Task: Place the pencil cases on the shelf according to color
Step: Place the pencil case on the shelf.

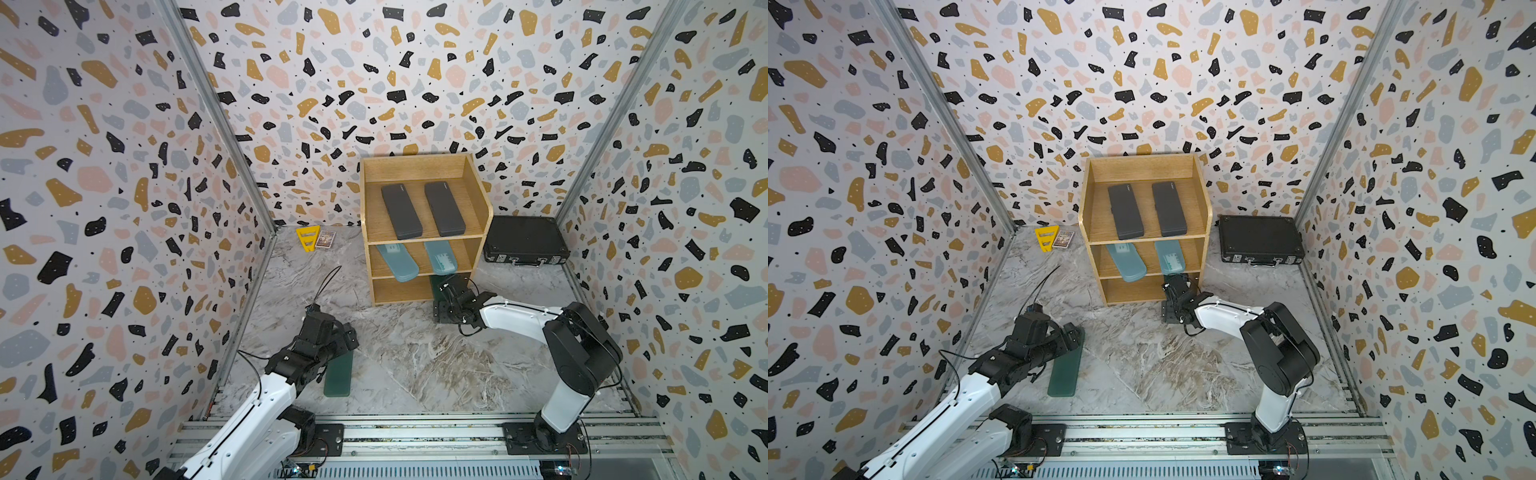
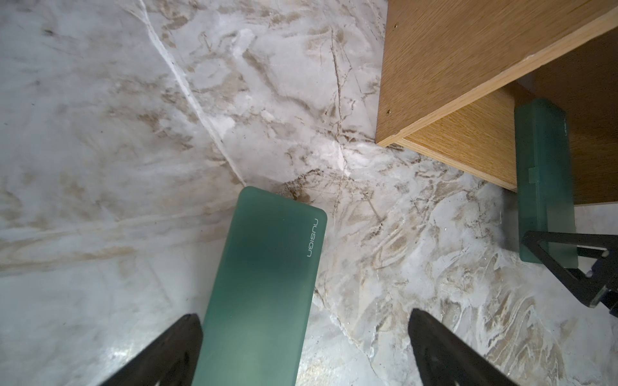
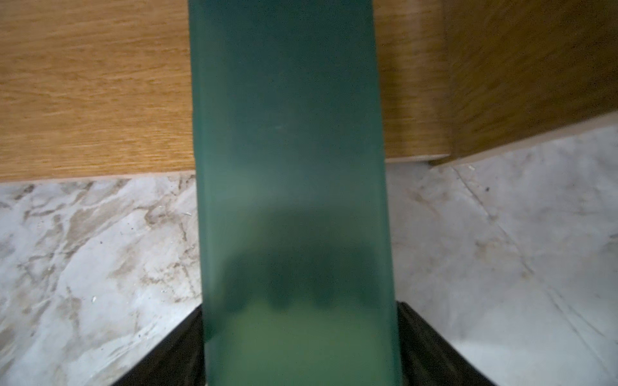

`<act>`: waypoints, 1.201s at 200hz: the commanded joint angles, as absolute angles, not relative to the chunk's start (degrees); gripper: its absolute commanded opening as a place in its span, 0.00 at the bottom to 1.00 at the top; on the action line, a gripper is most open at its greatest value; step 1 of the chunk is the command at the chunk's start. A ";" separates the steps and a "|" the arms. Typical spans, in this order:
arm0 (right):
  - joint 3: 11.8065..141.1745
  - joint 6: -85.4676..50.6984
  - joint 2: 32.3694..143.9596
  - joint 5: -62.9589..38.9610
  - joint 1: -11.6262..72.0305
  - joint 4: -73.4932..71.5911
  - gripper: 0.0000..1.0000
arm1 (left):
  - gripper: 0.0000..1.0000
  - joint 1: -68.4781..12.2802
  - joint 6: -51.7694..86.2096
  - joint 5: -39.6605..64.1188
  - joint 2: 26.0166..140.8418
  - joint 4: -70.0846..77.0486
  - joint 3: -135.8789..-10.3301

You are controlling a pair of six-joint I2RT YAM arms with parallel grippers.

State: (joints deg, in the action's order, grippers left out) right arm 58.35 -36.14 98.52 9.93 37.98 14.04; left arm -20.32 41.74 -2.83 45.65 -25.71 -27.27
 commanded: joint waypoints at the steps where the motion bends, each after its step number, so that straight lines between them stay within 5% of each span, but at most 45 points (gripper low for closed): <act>1: 59.93 -35.09 91.67 11.51 37.79 14.44 0.89 | 1.00 -20.40 41.31 -2.81 44.91 -24.35 -27.25; 139: 47.58 -34.84 73.63 6.33 37.88 20.91 0.87 | 1.00 -20.47 41.61 -3.69 39.95 -29.68 -27.34; 161: 43.44 -35.79 71.59 4.70 37.97 17.71 0.79 | 1.00 -20.40 41.62 -3.83 39.01 -30.01 -27.25; 197: 39.38 -36.97 72.76 1.90 38.01 12.39 0.43 | 1.00 -20.45 41.58 -3.48 39.50 -29.44 -26.73; 240: 41.47 -37.36 81.47 1.07 37.84 7.85 0.29 | 1.00 -20.42 41.57 -3.42 40.03 -29.16 -26.63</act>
